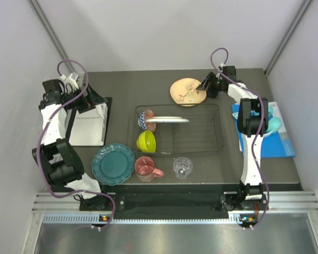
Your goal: Load the mixed dishes into the dish rack
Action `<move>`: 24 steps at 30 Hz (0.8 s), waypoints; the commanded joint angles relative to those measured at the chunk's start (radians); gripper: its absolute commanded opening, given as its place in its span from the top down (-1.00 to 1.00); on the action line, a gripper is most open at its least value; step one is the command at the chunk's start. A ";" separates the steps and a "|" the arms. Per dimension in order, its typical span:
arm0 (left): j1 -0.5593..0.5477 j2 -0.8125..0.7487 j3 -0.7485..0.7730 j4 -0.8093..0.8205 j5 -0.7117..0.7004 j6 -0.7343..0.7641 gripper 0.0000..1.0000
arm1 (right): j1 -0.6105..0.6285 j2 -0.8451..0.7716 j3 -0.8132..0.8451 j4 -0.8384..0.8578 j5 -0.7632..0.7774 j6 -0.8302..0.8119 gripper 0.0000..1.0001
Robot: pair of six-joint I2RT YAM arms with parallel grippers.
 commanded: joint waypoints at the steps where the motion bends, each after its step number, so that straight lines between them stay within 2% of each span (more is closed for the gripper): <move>1: -0.003 -0.004 0.037 0.051 0.020 0.016 -0.98 | 0.040 0.055 -0.047 -0.047 0.021 0.016 0.05; 2: -0.001 -0.006 0.037 0.051 0.020 0.017 -0.98 | 0.043 0.058 -0.047 -0.052 0.024 0.015 0.26; 3: -0.003 -0.008 0.036 0.050 0.019 0.020 -0.98 | 0.044 0.066 -0.047 -0.055 0.025 0.017 0.60; 4: -0.001 -0.014 0.036 0.047 0.017 0.022 -0.98 | 0.046 0.070 -0.046 -0.060 0.027 0.015 0.85; 5: -0.001 -0.018 0.034 0.044 0.017 0.028 -0.98 | 0.047 0.072 -0.044 -0.064 0.030 0.013 1.00; 11: -0.001 -0.032 0.025 0.025 0.007 0.052 -0.98 | 0.049 0.020 -0.095 -0.008 0.015 -0.025 1.00; 16: 0.000 -0.037 0.013 0.022 -0.003 0.062 -0.98 | 0.047 -0.158 -0.170 0.138 -0.018 -0.086 1.00; 24: -0.001 -0.047 -0.006 0.024 -0.006 0.063 -0.98 | 0.033 -0.433 -0.133 0.171 0.073 -0.212 1.00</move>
